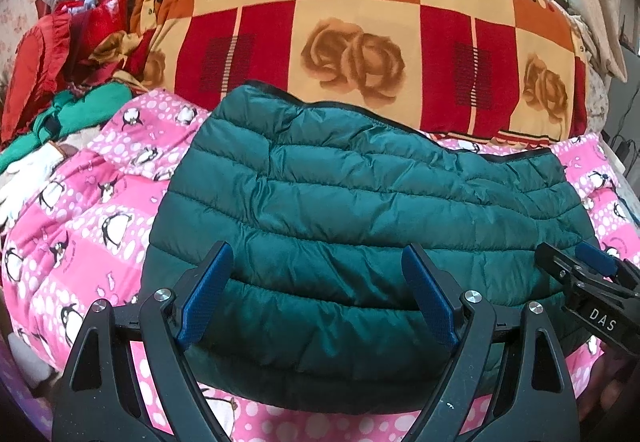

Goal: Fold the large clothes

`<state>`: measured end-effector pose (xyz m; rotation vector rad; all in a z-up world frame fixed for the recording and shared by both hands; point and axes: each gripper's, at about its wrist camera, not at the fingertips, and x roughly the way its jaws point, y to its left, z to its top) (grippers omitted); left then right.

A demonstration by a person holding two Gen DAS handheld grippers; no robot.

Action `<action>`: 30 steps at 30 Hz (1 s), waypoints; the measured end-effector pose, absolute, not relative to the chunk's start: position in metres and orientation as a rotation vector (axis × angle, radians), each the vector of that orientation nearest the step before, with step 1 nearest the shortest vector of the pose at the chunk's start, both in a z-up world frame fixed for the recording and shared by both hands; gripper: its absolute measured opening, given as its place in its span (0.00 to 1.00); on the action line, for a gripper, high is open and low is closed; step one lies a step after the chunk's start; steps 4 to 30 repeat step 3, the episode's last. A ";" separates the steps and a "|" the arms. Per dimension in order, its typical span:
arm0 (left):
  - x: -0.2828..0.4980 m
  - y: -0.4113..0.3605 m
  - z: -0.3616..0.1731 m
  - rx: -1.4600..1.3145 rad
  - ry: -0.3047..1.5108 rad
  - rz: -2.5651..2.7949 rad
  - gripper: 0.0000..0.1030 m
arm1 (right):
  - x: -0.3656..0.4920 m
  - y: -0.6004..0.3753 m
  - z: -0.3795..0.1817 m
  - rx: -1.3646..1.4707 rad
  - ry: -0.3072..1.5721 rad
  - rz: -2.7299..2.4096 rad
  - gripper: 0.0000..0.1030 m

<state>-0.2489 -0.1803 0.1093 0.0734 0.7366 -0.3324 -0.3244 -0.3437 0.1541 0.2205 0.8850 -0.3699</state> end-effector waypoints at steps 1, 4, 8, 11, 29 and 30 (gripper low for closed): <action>-0.249 -0.180 0.110 0.077 0.730 -0.332 0.84 | -0.324 -0.344 0.154 0.221 0.886 -0.370 0.77; -0.248 -0.180 0.111 0.077 0.730 -0.346 0.84 | -0.324 -0.345 0.153 0.223 0.887 -0.370 0.77; -0.248 -0.180 0.111 0.077 0.730 -0.346 0.84 | -0.324 -0.345 0.153 0.223 0.887 -0.370 0.77; -0.248 -0.180 0.111 0.077 0.730 -0.346 0.84 | -0.324 -0.345 0.153 0.223 0.887 -0.370 0.77; -0.248 -0.180 0.111 0.077 0.730 -0.346 0.84 | -0.324 -0.345 0.153 0.223 0.887 -0.370 0.77; -0.248 -0.180 0.111 0.077 0.730 -0.346 0.84 | -0.324 -0.345 0.153 0.223 0.887 -0.370 0.77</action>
